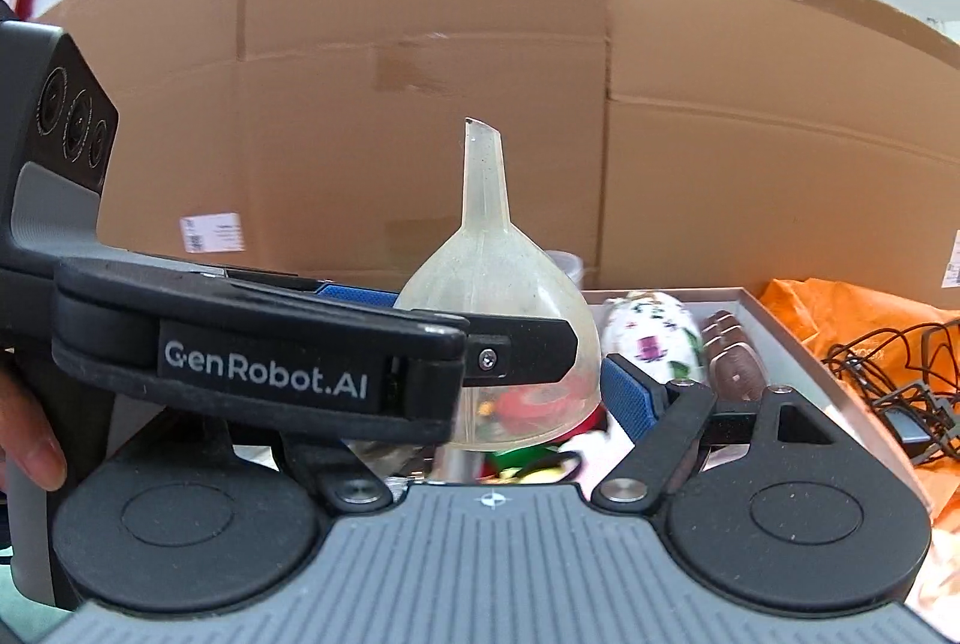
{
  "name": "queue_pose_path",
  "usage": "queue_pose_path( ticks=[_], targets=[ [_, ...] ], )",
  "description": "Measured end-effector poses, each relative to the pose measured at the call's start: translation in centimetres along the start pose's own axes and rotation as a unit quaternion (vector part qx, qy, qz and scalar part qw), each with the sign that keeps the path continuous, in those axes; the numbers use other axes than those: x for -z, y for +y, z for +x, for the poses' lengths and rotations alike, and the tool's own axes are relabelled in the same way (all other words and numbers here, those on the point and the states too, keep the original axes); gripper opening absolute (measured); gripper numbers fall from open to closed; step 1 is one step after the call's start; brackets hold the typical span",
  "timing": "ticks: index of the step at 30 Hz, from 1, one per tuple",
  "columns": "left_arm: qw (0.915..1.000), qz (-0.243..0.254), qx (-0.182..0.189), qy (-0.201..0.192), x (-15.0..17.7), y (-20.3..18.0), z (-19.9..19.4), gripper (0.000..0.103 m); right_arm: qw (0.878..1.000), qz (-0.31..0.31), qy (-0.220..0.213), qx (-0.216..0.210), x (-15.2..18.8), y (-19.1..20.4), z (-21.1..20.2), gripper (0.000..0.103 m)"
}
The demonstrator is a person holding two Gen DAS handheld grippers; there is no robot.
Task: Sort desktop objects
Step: 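Carry the funnel over the cardboard box with the left gripper, then open the left gripper to drop the funnel into the box, then withdraw both grippers from the box back to the table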
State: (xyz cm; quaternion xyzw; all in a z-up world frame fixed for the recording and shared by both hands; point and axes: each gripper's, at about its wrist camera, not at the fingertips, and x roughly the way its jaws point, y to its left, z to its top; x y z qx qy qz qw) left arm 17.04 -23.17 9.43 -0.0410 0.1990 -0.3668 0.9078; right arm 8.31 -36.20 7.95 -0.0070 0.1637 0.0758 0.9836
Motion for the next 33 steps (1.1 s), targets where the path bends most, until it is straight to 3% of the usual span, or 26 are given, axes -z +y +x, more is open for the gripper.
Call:
queue_pose_path(
  ticks=[4,6,8,10,15,19,24,26,28,33],
  targets=[
    [0.9995,-0.031,0.001,0.006,-0.2,1.1,3.0,0.085,1.000,-0.004,0.014,0.005,-0.1,-1.4,1.9,0.083],
    [0.9990,-0.042,-0.007,0.013,-0.2,2.0,4.5,0.093,1.000,-0.002,0.015,0.005,0.1,-2.0,3.1,0.082],
    [0.9973,-0.050,-0.046,0.026,0.1,2.5,5.9,0.103,1.000,0.002,0.025,0.002,0.4,-2.6,4.2,0.086],
    [0.9954,-0.046,-0.076,0.034,0.6,2.9,6.4,0.103,0.999,0.009,0.043,0.013,1.1,-3.1,4.9,0.088],
    [0.9969,-0.034,-0.062,0.036,1.8,4.0,6.5,0.103,0.998,0.018,0.060,0.023,3.2,-3.6,4.6,0.086],
    [0.9962,-0.031,-0.072,0.036,2.4,4.0,6.4,0.103,0.996,0.031,0.080,0.025,3.9,-3.6,5.5,0.068],
    [0.9966,-0.023,-0.071,0.035,2.6,3.6,5.8,0.103,0.995,0.037,0.083,0.033,4.0,-3.4,6.0,0.069],
    [0.9967,-0.019,-0.073,0.031,2.7,3.3,5.3,0.103,0.996,0.043,0.074,0.031,4.0,-3.4,5.4,0.077],
    [0.9964,-0.013,-0.079,0.027,2.7,3.0,4.6,0.103,0.997,0.044,0.060,0.036,3.9,-3.1,4.5,0.092],
    [0.9976,-0.004,-0.069,-0.002,3.7,1.9,1.1,0.103,0.997,0.021,0.035,0.061,3.6,-2.0,1.9,0.102]
  ],
)
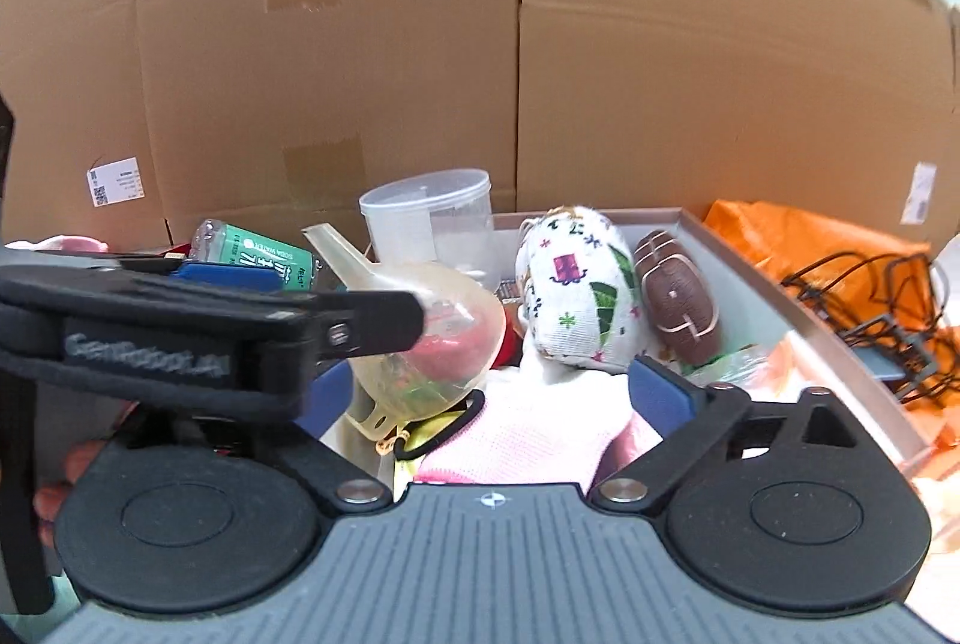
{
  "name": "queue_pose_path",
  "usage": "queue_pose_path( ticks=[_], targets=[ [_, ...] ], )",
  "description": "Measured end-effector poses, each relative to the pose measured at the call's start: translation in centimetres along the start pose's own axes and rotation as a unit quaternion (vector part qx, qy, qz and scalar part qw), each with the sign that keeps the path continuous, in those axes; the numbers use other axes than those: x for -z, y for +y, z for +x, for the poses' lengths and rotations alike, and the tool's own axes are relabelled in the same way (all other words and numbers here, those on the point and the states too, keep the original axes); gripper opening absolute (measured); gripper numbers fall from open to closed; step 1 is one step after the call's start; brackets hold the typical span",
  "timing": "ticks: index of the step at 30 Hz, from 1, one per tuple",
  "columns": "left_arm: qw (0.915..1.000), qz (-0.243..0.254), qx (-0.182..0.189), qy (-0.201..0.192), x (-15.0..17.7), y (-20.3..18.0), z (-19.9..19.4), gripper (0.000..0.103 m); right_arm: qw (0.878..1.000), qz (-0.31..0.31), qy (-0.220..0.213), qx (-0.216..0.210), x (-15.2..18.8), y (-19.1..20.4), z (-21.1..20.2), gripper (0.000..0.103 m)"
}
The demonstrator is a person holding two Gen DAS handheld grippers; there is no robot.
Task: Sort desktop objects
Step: 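Withdraw both grippers from the box back to the table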
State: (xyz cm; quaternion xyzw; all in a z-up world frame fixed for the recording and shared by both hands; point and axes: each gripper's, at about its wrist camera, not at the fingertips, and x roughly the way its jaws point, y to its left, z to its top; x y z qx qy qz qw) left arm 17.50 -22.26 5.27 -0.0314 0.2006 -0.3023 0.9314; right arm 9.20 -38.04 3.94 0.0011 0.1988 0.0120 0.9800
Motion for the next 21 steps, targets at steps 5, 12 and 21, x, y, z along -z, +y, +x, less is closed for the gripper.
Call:
queue_pose_path(
  ticks=[5,12,21],
  targets=[
    [0.9998,-0.013,0.004,-0.012,2.2,-0.3,-4.1,0.103,1.000,-0.019,0.000,0.006,0.9,1.6,-2.2,0.103],
    [0.9993,-0.028,0.006,-0.023,5.7,0.1,-10.5,0.103,0.999,-0.024,-0.008,-0.032,3.3,5.6,-5.5,0.103],
    [0.9972,-0.064,-0.035,-0.015,9.8,3.4,-17.2,0.103,0.995,-0.035,0.023,-0.093,5.7,12.4,-6.5,0.103]
  ],
)
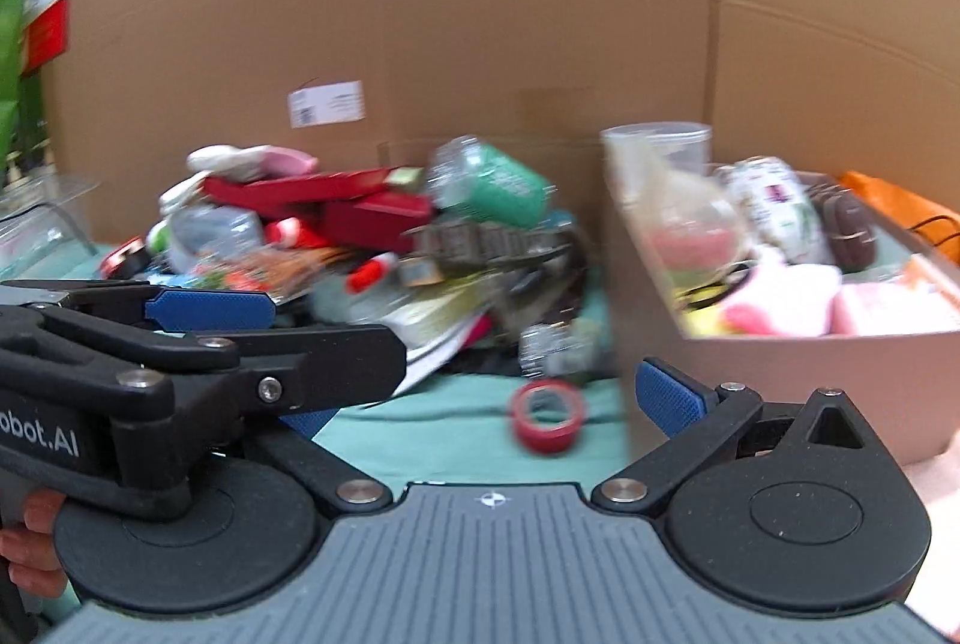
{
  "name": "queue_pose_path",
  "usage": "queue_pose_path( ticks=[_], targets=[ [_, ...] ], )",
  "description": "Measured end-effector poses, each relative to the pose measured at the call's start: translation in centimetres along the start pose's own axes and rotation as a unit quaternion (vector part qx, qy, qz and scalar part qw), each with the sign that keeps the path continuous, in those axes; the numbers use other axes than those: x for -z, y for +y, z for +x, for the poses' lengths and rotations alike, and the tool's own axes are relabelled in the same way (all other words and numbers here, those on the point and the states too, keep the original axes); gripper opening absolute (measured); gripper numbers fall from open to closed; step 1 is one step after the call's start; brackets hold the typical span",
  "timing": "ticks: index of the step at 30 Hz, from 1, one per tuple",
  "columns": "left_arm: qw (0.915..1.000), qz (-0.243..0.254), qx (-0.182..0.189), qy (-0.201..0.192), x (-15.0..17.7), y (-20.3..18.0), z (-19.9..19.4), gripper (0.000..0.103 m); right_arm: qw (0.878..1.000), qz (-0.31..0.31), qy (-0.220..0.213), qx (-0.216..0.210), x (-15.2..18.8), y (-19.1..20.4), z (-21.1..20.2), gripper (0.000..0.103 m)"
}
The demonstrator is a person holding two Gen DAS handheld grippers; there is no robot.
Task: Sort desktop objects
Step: 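Withdraw both grippers from the box back to the table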
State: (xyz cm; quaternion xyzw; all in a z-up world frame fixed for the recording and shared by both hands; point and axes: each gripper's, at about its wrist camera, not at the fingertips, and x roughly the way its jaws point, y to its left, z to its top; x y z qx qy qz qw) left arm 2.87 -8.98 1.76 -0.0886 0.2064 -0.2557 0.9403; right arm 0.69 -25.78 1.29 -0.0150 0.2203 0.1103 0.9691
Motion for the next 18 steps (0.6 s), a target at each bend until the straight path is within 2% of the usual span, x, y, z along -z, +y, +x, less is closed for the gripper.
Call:
queue_pose_path(
  ticks=[7,12,18],
  targets=[
    [0.9991,-0.039,-0.016,-0.006,2.9,2.8,-4.7,0.103,1.000,-0.003,0.012,-0.017,1.9,5.1,-1.0,0.103],
    [0.9985,-0.050,-0.020,0.008,5.2,4.0,-7.1,0.103,0.999,-0.024,0.032,-0.017,3.8,8.1,-1.8,0.103],
    [0.9960,-0.057,-0.061,0.032,6.2,6.3,-8.3,0.103,0.997,-0.059,0.048,-0.017,5.3,10.6,-0.8,0.103]
  ],
)
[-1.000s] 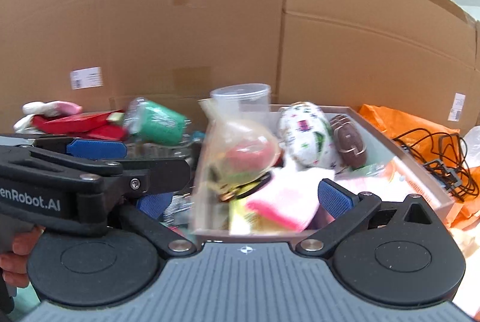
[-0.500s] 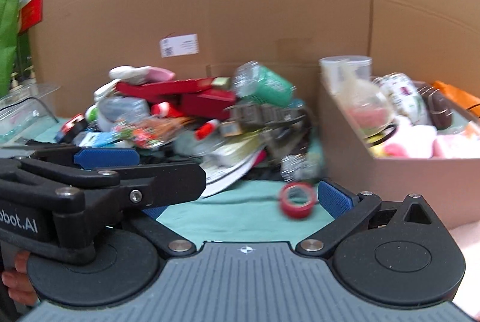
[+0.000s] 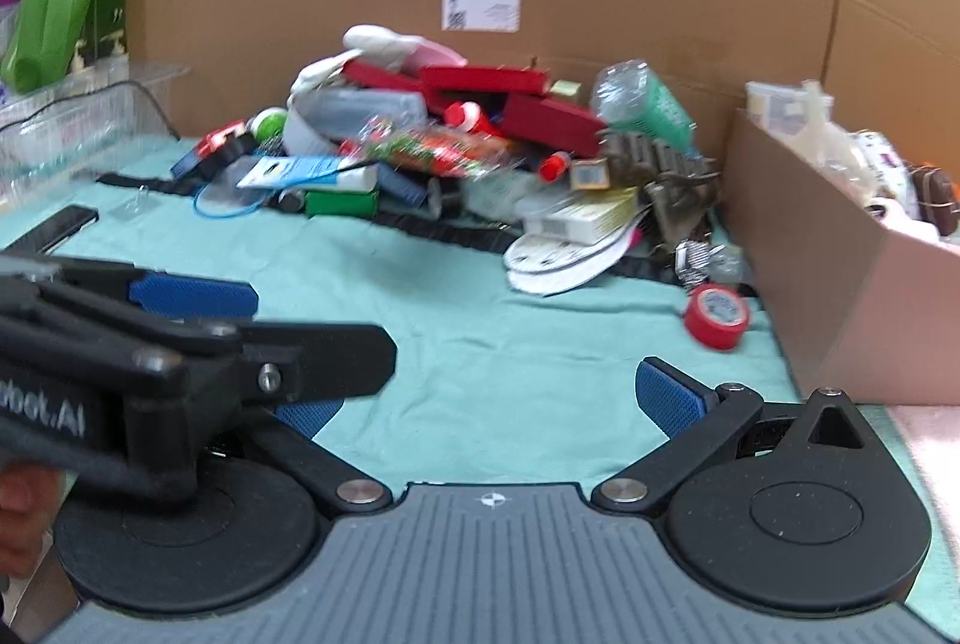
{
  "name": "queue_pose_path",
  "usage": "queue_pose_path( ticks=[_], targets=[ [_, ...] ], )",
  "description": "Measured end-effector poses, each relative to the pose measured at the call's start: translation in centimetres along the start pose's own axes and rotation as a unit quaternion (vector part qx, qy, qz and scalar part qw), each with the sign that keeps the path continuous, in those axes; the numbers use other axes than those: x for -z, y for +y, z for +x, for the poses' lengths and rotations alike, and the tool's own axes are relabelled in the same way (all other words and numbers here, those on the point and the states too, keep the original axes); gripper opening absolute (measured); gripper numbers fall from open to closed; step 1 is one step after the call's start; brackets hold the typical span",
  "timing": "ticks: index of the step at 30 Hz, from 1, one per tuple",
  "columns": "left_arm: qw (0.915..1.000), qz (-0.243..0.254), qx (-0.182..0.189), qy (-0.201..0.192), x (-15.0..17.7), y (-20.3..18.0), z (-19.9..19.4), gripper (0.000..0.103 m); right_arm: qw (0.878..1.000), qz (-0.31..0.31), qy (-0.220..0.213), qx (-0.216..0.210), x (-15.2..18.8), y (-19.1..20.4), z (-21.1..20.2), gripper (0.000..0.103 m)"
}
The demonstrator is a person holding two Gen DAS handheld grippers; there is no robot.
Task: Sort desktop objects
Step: 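Withdraw both grippers from the box back to the table, then reach the right gripper to the blue-handled net and grasp its handle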
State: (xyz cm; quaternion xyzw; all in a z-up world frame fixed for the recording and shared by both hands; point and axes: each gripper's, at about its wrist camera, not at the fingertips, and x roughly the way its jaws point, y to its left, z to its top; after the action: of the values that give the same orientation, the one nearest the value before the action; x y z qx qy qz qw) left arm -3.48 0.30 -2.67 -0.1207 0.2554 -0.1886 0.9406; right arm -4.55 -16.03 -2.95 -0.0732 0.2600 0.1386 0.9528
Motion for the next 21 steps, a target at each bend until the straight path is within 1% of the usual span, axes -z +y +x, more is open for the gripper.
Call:
queue_pose_path(
  ticks=[2,6,11,14,18,21],
  targets=[
    [0.9999,-0.004,-0.008,-0.005,-0.4,0.8,-0.1,0.103,1.000,0.003,0.004,-0.006,-0.2,0.2,0.6,0.103],
    [0.9997,-0.008,-0.015,-0.017,-1.6,2.2,-0.2,0.103,1.000,0.013,0.003,-0.002,-1.2,0.2,1.5,0.103],
    [0.9991,-0.011,-0.029,-0.030,-3.9,4.4,-0.1,0.103,0.999,0.020,-0.019,-0.018,-3.2,0.3,2.9,0.102],
    [0.9984,-0.016,-0.041,-0.036,-5.1,6.0,0.0,0.103,0.999,0.019,-0.019,-0.032,-4.3,0.7,4.3,0.102],
    [0.9972,-0.017,-0.064,-0.034,-6.6,8.9,0.7,0.103,0.997,0.019,-0.006,-0.074,-5.5,2.0,7.1,0.095],
    [0.9961,-0.023,-0.080,-0.030,-7.4,11.4,1.5,0.099,0.995,0.016,0.006,-0.103,-6.2,3.3,9.3,0.087]
  ],
)
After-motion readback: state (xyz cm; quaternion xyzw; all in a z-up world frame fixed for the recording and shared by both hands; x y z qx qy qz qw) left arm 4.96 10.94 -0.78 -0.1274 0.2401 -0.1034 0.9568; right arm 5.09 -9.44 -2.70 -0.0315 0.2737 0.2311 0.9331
